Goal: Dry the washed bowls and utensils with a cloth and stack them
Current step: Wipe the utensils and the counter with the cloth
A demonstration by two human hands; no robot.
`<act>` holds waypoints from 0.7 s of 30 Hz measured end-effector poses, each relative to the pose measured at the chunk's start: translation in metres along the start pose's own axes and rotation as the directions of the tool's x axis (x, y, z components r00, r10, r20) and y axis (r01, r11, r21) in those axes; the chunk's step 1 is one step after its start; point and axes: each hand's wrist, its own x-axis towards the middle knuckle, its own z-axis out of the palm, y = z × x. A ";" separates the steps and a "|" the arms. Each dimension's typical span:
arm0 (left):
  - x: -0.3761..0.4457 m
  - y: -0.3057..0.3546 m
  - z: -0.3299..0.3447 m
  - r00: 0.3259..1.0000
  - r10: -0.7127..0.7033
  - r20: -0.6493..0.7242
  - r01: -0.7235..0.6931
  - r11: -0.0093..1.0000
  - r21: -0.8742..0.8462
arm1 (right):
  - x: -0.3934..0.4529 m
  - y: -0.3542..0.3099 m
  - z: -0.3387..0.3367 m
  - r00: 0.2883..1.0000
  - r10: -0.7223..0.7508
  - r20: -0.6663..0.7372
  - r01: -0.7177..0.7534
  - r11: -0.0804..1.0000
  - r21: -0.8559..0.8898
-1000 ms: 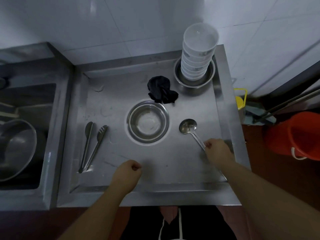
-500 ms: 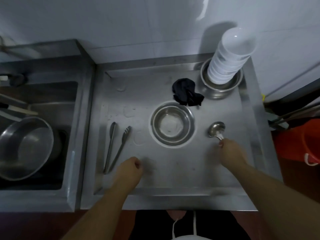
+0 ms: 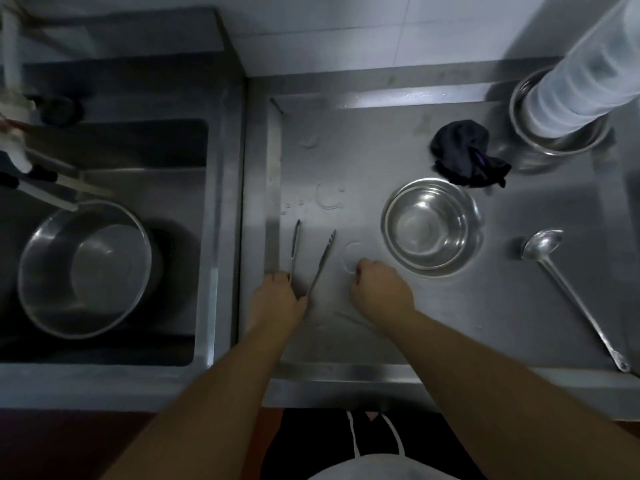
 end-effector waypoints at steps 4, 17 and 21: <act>0.009 0.003 0.007 0.999 -0.006 0.032 0.004 0.997 0.072 | 0.007 -0.018 0.004 0.999 0.034 0.029 -0.033 0.999 -0.033; 0.018 0.017 0.003 1.000 0.003 0.027 -0.005 0.996 0.091 | -0.003 0.008 -0.011 0.985 0.170 0.005 -0.170 0.985 -0.034; 0.007 0.030 0.002 0.998 0.052 0.029 -0.055 0.994 0.095 | -0.012 0.030 -0.023 0.967 0.252 -0.017 -0.250 0.965 0.082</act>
